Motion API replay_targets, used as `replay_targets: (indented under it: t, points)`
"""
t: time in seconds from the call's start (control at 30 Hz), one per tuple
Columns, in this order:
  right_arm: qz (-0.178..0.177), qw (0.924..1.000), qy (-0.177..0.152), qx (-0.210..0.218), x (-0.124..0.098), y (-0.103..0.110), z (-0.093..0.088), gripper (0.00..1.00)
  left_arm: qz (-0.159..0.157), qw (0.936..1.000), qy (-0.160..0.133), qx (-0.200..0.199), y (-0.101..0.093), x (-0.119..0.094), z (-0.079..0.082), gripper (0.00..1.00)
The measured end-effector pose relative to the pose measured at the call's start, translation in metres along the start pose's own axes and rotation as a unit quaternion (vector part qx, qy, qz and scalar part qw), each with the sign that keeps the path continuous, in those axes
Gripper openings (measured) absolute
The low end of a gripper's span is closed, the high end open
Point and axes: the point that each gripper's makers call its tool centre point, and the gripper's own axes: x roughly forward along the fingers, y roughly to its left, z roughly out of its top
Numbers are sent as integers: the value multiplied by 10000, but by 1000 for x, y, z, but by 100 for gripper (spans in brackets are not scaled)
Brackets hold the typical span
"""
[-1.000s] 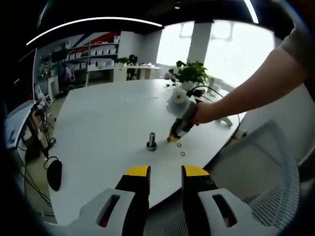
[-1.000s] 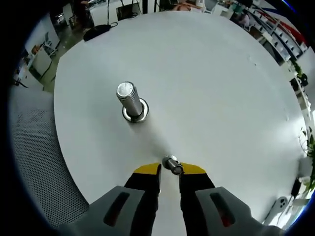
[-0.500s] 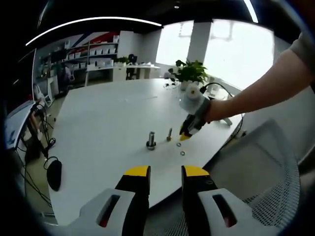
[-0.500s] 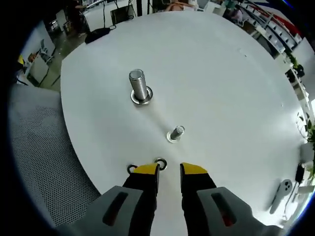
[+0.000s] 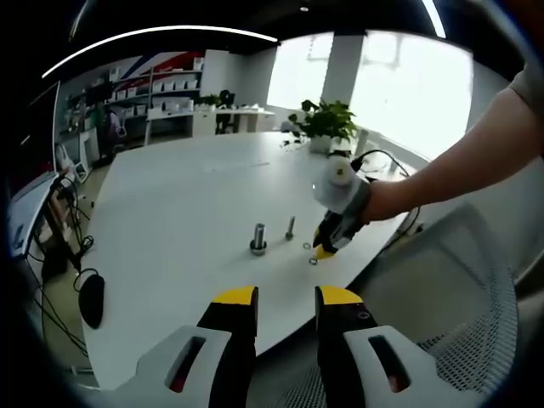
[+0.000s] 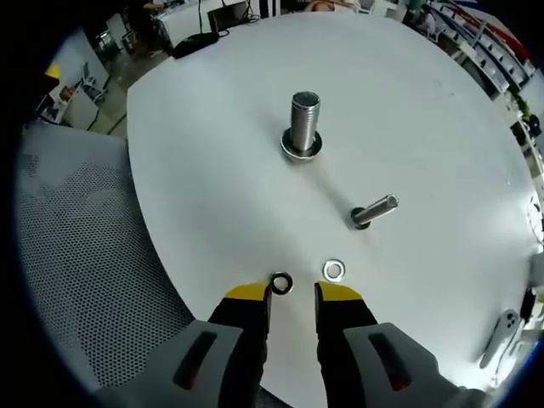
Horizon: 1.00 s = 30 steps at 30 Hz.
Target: Place the washer onto the threaded stud by aligning its center hole with the stud, sliding it down to the base, and recovering from edge contact or off-axis alignment until the washer reaches the visible bottom stop.
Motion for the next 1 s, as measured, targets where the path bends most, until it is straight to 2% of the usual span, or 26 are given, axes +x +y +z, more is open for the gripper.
replay_targets:
  t: [0.13, 0.4, 0.73, 0.9, 1.0]
  points:
    - [30, 9998, 111, -158, 3, 6, -2, 24, 17, 10000, -5, -22, 1, 0, 0, 25]
    - [12, 9986, 330, -402, 8, 2, -8, 24, 18, 10000, 4, -21, 1, 0, 0, 25]
    - [112, 9982, 340, -482, 9, 2, -7, 24, 41, 10000, -20, -9, 2, 0, 1, 24]
    - [193, 9942, 486, -940, 10, 4, -5, 23, 13, 10000, 95, -6, 1, 2, -3, 24]
    - [217, 9918, 470, -1166, 11, 6, -4, 22, 38, 10000, 33, 3, 2, 1, -1, 24]
